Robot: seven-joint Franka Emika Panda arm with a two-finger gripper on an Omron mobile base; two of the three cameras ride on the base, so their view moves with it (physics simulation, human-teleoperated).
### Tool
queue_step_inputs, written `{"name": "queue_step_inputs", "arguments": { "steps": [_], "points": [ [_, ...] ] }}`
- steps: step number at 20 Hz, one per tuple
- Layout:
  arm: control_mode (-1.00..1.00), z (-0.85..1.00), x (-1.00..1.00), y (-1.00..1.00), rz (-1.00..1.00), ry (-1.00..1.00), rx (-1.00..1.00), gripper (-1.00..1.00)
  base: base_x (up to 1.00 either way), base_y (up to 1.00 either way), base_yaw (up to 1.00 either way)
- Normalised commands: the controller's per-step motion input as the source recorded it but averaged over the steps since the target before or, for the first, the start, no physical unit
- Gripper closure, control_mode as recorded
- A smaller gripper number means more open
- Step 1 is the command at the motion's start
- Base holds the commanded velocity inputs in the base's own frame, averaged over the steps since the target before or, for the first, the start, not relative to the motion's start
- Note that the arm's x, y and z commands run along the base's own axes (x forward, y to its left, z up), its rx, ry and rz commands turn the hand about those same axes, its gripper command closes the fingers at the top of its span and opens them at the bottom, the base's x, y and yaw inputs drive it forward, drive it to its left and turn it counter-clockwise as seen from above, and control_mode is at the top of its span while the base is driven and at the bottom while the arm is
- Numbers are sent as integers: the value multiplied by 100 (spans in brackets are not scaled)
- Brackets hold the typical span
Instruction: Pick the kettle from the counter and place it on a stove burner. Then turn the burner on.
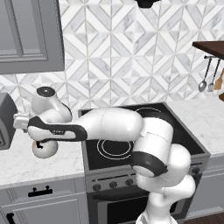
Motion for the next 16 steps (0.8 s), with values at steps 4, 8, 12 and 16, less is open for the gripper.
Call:
{"name": "queue_step_inputs", "arguments": {
  "steps": [4, 8, 12, 16],
  "points": [
    [-100, -10, 8, 0, 0, 3, -13, -100, 0, 0, 0],
    [-100, -9, 0, -14, 0, -3, -4, -100, 0, 0, 0],
    [-100, -20, 15, -18, 0, -2, -8, -100, 0, 0, 0],
    [-100, -34, 25, -3, 0, 0, -10, -100, 0, 0, 0]
  ]
}}
